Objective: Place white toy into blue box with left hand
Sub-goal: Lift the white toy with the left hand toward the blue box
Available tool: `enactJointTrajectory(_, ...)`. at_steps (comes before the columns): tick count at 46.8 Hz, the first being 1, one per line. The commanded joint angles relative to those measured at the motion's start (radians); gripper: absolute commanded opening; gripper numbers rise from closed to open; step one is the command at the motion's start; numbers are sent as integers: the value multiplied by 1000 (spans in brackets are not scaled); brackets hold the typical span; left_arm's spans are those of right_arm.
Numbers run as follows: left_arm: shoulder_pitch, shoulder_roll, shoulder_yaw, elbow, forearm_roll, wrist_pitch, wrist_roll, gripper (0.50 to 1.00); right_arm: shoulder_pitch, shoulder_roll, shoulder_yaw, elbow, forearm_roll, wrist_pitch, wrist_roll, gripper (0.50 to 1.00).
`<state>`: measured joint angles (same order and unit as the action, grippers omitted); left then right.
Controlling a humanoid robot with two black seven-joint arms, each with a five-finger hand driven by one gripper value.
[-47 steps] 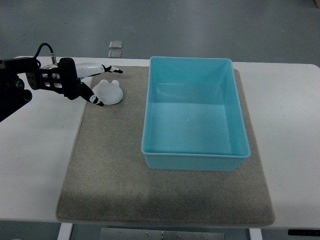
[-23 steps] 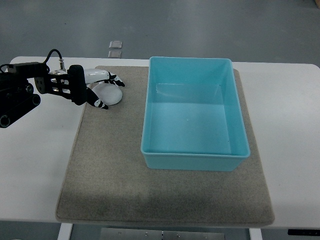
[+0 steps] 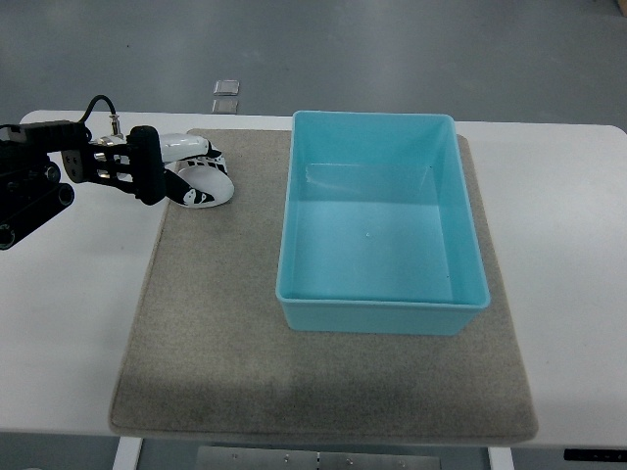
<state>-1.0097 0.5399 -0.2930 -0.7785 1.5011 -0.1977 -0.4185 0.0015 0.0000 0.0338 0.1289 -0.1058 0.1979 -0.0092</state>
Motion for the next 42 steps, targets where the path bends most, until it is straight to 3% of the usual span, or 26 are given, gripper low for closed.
enactJointTrajectory(1,-3,0,-2,1,-1,1,0,500,0,0,0,0,0,0,0,936)
enactJointTrajectory(20,-90,34,-12,-24,-22,3,-2,500,0,0,0,0,0,0,0,936)
enactJointTrajectory(32,-196,104,-15,-148,-24,1,-2,500,0,0,0,0,0,0,0,936)
enactJointTrajectory(42,-240,150,-15,-344,-27,-14,-3,500,0,0,0,0,0,0,0,936)
